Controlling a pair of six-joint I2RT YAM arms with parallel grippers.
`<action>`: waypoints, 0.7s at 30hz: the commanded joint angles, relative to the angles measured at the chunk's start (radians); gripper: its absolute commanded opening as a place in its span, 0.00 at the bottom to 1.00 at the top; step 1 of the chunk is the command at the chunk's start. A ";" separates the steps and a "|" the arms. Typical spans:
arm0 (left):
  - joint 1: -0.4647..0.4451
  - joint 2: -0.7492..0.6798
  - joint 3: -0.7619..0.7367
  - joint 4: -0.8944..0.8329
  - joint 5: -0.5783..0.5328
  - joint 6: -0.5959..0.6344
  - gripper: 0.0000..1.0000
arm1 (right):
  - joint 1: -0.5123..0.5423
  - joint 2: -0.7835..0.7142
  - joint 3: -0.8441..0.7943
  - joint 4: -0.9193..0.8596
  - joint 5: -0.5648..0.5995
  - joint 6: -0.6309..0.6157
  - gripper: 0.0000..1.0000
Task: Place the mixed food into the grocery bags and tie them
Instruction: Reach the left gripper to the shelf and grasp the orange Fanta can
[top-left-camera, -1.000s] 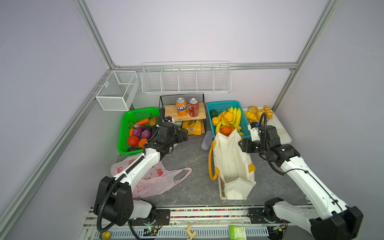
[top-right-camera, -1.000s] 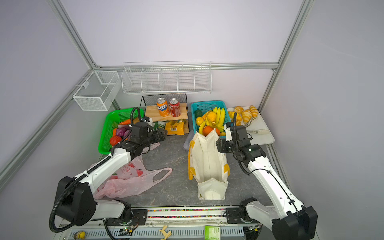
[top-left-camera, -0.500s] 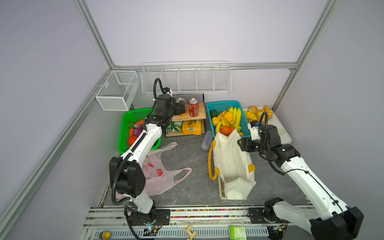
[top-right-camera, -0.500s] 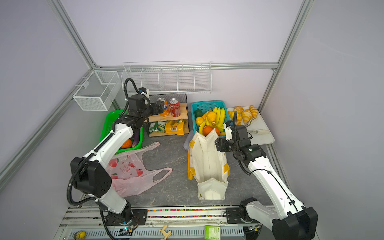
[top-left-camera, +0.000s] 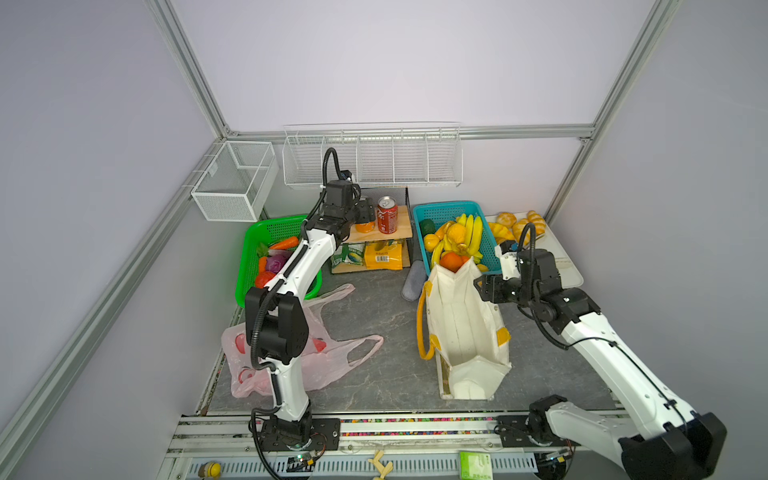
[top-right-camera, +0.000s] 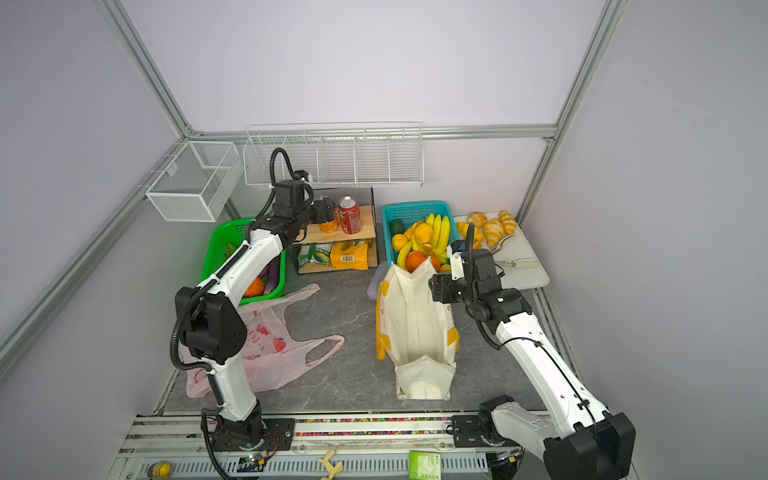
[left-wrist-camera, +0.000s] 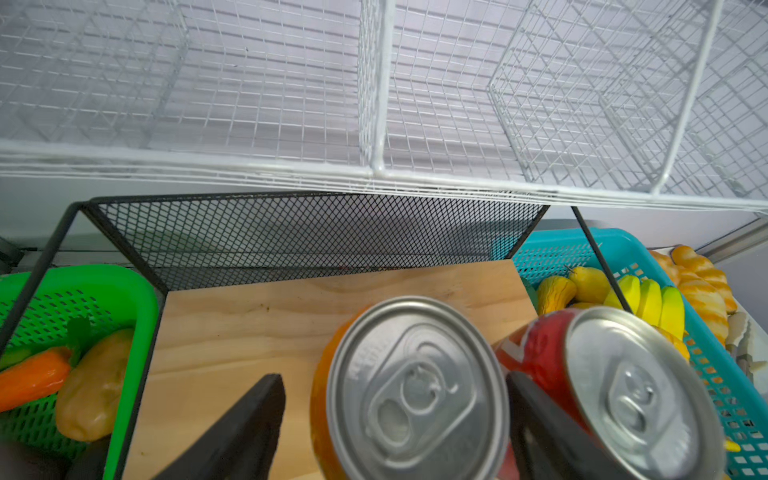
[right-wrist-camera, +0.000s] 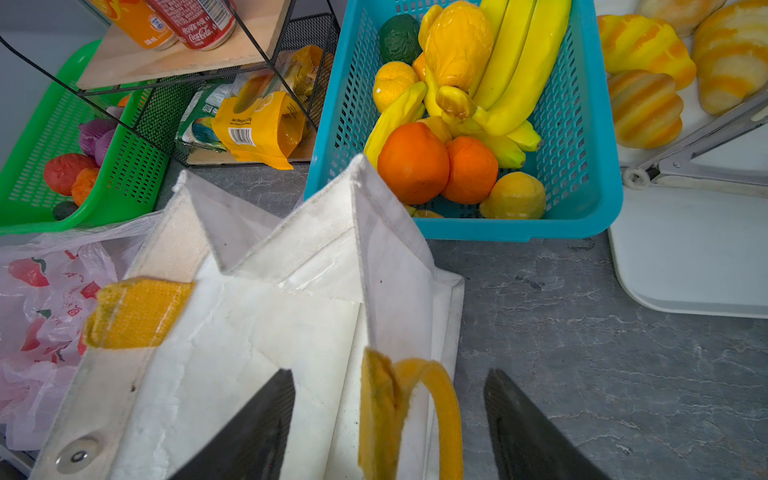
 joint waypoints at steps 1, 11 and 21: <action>0.004 0.039 0.058 -0.034 -0.002 0.018 0.82 | 0.004 0.005 -0.023 0.028 -0.009 -0.005 0.76; 0.004 0.076 0.080 -0.033 -0.010 0.019 0.69 | 0.004 -0.002 -0.043 0.027 0.000 -0.004 0.76; 0.001 -0.149 -0.123 0.055 -0.111 0.010 0.33 | 0.004 -0.004 -0.025 0.006 0.045 0.005 0.77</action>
